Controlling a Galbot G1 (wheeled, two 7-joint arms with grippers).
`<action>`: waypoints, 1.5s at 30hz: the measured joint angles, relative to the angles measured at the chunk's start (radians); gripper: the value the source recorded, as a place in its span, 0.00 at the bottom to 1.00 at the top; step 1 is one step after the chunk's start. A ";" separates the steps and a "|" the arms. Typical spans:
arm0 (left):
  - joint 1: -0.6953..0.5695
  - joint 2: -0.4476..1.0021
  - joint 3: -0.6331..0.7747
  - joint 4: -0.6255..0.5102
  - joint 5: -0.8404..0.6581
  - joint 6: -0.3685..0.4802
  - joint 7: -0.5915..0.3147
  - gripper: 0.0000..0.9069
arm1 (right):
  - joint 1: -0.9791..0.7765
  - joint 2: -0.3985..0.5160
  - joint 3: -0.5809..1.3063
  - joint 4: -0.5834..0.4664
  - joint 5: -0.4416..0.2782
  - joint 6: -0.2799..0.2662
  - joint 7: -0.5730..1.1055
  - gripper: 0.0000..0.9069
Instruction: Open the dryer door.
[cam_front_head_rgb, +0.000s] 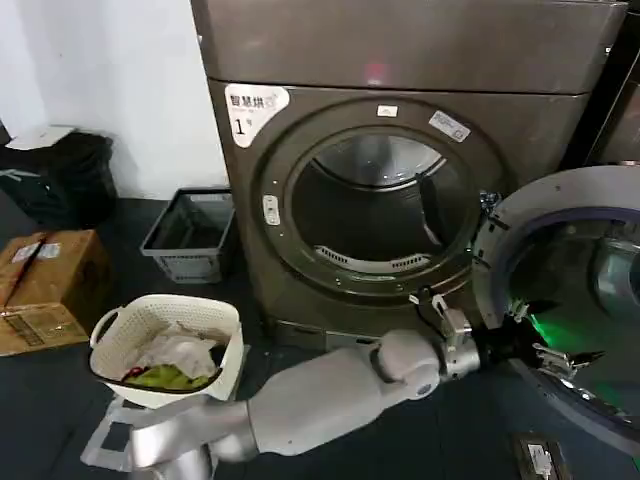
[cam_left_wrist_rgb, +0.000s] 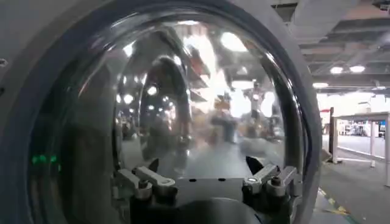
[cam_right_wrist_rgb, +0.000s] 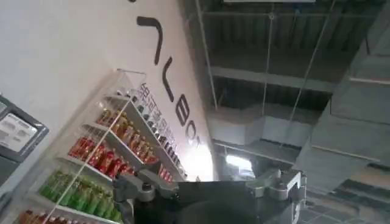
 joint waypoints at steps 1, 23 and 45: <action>-0.002 0.003 0.001 -0.002 -0.001 -0.002 0.000 1.00 | 0.000 0.000 0.000 0.001 0.001 0.000 -0.001 1.00; -0.047 0.171 0.031 -0.141 -0.030 -0.028 0.027 1.00 | -0.007 -0.016 0.034 0.001 0.018 -0.003 -0.010 1.00; -0.222 0.613 0.201 -0.361 0.053 -0.009 -0.035 1.00 | 0.009 -0.024 0.033 0.005 0.018 -0.003 -0.019 1.00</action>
